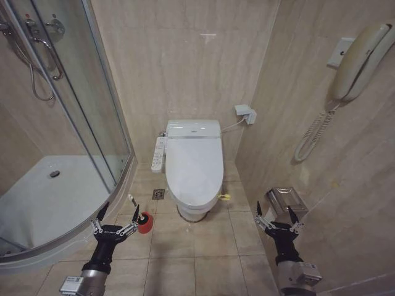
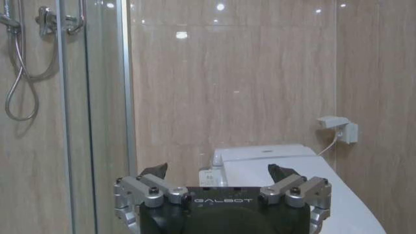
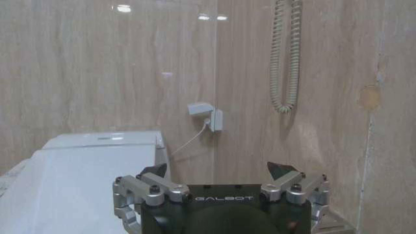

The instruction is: Open the toilet lid, clean the toilet bowl with a toilet brush, close the toilet lid, and flush.

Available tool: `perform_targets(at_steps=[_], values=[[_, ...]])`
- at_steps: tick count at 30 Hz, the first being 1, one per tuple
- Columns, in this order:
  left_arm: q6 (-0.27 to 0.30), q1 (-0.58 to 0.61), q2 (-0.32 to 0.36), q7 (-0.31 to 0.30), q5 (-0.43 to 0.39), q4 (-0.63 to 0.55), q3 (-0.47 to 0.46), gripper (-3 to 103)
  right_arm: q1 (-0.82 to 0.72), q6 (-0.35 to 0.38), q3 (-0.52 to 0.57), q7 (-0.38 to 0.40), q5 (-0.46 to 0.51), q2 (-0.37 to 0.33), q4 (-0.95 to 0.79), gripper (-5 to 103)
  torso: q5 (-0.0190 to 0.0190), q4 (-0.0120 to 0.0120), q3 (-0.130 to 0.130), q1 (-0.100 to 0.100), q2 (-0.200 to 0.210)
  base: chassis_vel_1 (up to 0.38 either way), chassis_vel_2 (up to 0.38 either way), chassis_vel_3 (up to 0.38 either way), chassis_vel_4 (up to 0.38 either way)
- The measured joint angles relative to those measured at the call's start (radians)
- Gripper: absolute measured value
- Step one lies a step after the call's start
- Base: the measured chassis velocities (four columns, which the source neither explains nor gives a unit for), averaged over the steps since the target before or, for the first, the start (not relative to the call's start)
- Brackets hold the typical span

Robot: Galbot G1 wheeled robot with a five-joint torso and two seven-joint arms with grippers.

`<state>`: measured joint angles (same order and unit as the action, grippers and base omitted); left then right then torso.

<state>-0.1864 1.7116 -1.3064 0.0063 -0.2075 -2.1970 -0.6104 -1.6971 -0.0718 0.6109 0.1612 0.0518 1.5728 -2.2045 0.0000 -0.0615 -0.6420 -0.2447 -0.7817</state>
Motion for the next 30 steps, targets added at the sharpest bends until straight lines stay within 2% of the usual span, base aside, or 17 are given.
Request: perform_targets(at_steps=[25, 30], values=[[-0.008, 0.002, -0.002, -0.005, 0.005, 0.003, 0.008, 100, 0.0, 0.0, 0.0, 0.0, 0.0, 0.0, 0.0, 100, -0.0001, 0.0002, 0.0, 0.001, 0.0, 0.02, -0.012, -0.016, 0.013], [0.011, 0.005, -0.004, -0.048, 0.018, -0.002, 0.023, 100, 0.0, 0.0, 0.0, 0.0, 0.0, 0.0, 0.0, 100, 0.0, 0.0001, 0.0, 0.001, 0.0, 0.0, 0.0, 0.0, 0.0]])
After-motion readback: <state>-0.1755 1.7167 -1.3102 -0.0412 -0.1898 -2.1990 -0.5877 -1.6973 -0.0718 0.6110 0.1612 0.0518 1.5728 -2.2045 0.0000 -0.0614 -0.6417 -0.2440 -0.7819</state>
